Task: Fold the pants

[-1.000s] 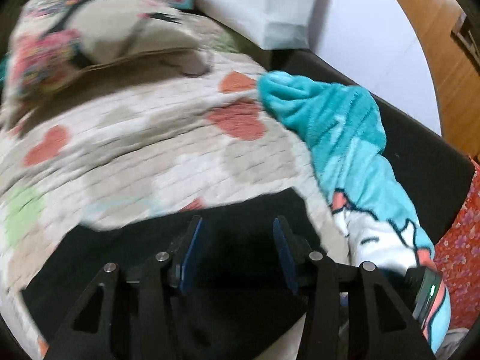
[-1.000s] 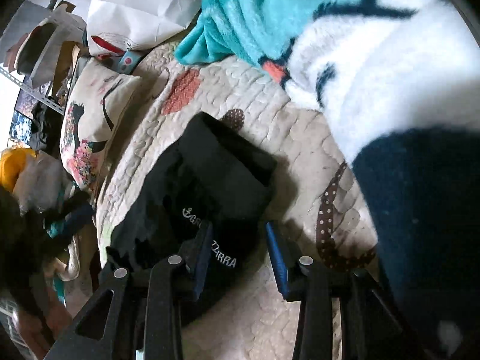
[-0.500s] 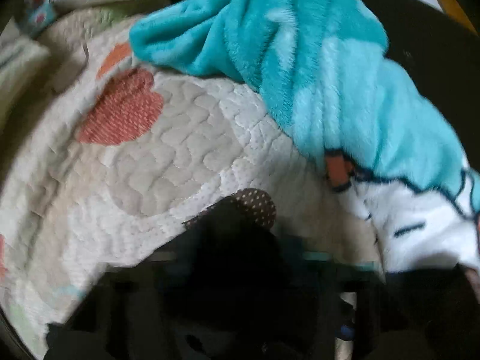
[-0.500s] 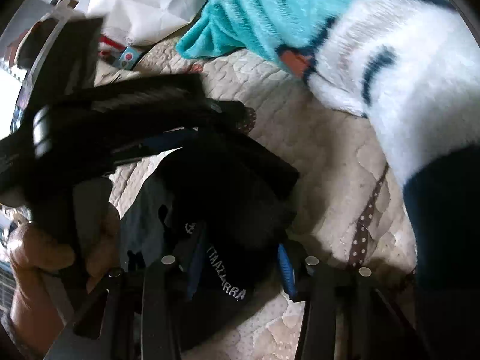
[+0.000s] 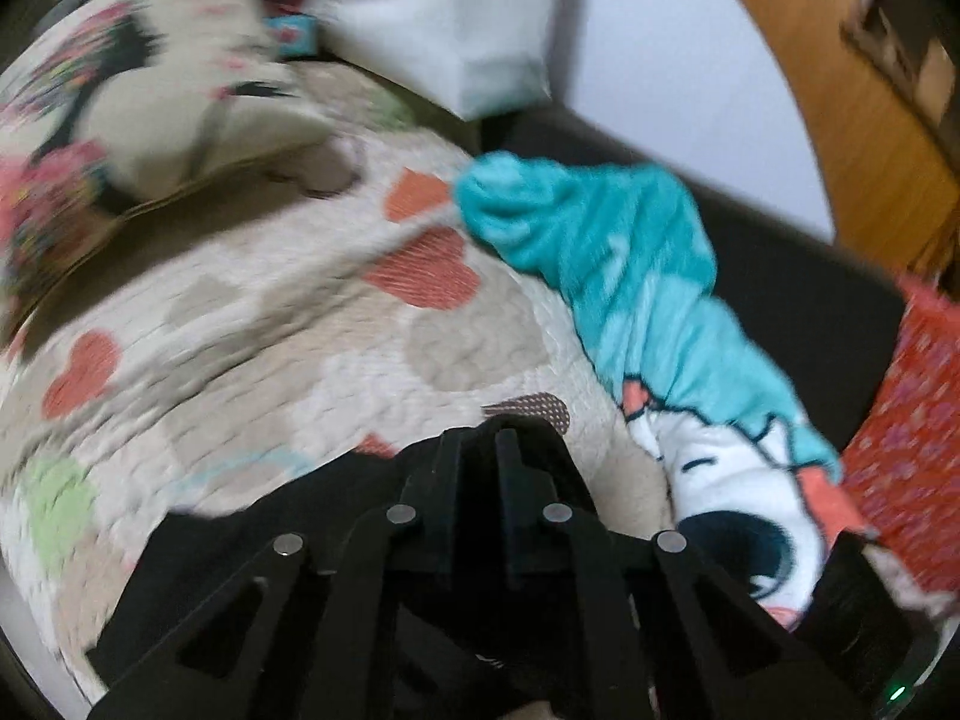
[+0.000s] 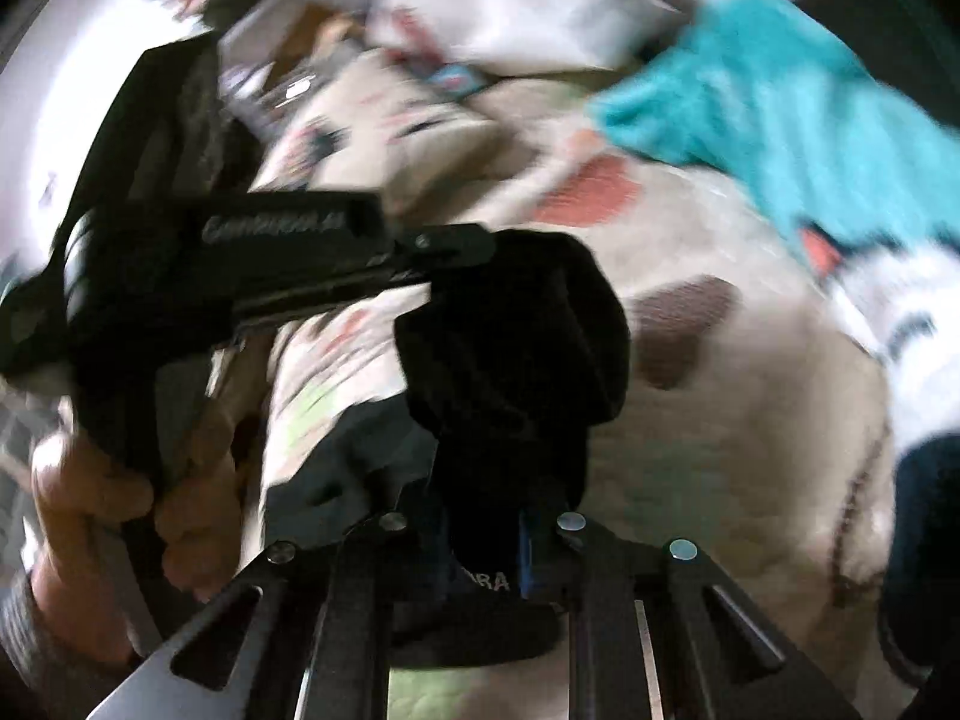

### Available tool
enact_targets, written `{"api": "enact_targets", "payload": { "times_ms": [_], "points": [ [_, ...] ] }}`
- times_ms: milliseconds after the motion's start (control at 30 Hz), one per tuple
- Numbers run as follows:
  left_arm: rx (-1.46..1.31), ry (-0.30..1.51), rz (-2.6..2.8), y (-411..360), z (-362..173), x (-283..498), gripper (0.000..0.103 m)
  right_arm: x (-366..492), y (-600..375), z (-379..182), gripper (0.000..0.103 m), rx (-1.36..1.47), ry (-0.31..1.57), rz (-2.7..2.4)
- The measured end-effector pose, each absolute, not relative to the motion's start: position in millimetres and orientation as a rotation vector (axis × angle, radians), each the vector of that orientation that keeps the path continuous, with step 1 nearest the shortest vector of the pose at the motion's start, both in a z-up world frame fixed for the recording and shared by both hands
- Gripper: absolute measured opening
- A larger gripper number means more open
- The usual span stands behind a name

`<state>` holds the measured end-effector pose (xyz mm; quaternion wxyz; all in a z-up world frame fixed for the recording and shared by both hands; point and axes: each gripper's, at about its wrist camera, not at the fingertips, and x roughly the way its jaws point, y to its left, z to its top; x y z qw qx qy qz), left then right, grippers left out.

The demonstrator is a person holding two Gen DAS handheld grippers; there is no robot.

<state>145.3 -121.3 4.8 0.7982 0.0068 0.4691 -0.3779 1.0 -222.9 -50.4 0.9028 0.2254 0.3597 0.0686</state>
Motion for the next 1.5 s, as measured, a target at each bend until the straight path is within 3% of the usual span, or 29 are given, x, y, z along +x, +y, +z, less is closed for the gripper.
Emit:
{"api": "enact_targets", "payload": {
  "times_ms": [267, 633, 733, 867, 1033, 1133, 1167, 1200, 1333, 1400, 1500],
  "points": [
    [-0.318, 0.945, -0.692, 28, 9, 133, 0.009, 4, -119, -31, 0.016, 0.191, 0.779, 0.388],
    [-0.669, 1.037, -0.468, 162, -91, 125, 0.009, 23, -18, -95, 0.017, -0.142, 0.935, 0.500],
    [-0.730, 1.058, -0.409, 181, -108, 123, 0.009, 22, -15, -100, 0.026, -0.149, 0.952, 0.513],
    [-0.785, 1.053, -0.317, 198, -109, 117, 0.009, 11, -10, -97, 0.053, -0.131, 0.958, 0.555],
    [-0.678, 0.965, -0.336, 171, -66, 99, 0.010, -15, -14, -85, 0.057, -0.134, 0.973, 0.629],
    [-0.598, 0.950, -0.416, 133, -48, 98, 0.022, -26, -26, -78, 0.057, -0.103, 0.985, 0.626],
    [-0.572, 0.958, -0.431, 121, -47, 100, 0.033, -29, -32, -75, 0.057, -0.095, 0.981, 0.615],
    [-0.551, 0.967, -0.425, 113, -49, 102, 0.038, -29, -39, -73, 0.057, -0.085, 0.974, 0.597],
    [-0.421, 1.066, -0.207, 105, -83, 114, 0.038, -22, -69, -71, 0.057, -0.021, 0.964, 0.503],
    [-0.497, 1.098, -0.176, 121, -106, 115, 0.062, -16, -84, -73, 0.057, 0.040, 0.970, 0.475],
    [-0.638, 1.104, -0.156, 148, -122, 109, 0.067, -11, -99, -77, 0.057, 0.101, 0.971, 0.449]
  ]
}}
